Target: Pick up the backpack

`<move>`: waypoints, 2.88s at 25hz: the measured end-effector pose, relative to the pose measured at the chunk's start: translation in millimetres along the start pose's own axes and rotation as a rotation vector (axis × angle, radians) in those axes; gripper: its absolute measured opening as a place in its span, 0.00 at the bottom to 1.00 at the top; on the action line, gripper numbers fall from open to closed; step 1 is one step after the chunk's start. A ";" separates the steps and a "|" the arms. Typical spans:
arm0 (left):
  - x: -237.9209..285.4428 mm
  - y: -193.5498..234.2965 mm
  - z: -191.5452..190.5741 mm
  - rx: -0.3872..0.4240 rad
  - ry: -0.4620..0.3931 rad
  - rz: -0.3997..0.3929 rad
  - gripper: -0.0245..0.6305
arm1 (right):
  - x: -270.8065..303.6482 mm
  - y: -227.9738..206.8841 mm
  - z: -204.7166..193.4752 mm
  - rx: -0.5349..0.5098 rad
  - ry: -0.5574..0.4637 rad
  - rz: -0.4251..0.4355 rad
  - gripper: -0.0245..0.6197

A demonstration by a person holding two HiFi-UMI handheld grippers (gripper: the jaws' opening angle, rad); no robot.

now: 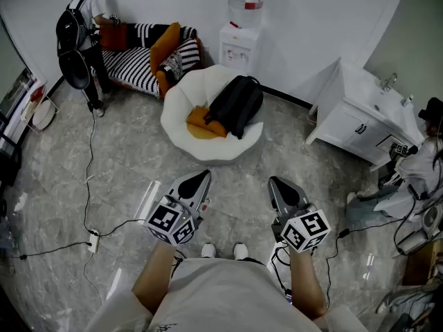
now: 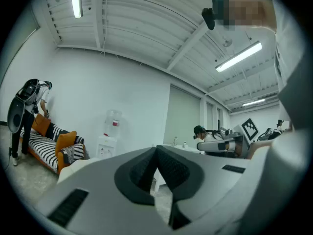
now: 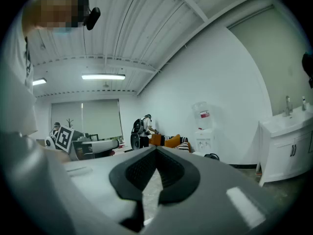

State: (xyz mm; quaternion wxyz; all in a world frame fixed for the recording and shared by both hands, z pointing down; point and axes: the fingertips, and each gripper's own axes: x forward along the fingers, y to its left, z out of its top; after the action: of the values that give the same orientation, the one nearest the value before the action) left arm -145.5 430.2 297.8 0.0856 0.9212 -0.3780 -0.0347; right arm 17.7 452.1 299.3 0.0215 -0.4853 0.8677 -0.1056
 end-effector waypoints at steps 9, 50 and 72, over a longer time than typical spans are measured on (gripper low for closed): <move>-15.1 17.9 4.3 -0.028 -0.015 -0.011 0.03 | 5.5 1.7 9.4 0.033 -0.038 -0.019 0.04; 25.6 100.7 14.0 -0.055 -0.021 0.022 0.03 | 95.3 -39.6 6.9 0.049 0.018 0.035 0.04; 194.9 126.9 16.1 -0.047 0.001 0.120 0.03 | 171.9 -208.5 34.3 0.063 0.048 0.124 0.04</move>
State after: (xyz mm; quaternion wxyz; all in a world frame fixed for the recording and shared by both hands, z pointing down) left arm -96.5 202.5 305.4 0.1092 0.8946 -0.4316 -0.0378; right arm 106.3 195.3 319.6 0.0224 -0.4268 0.8927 -0.1429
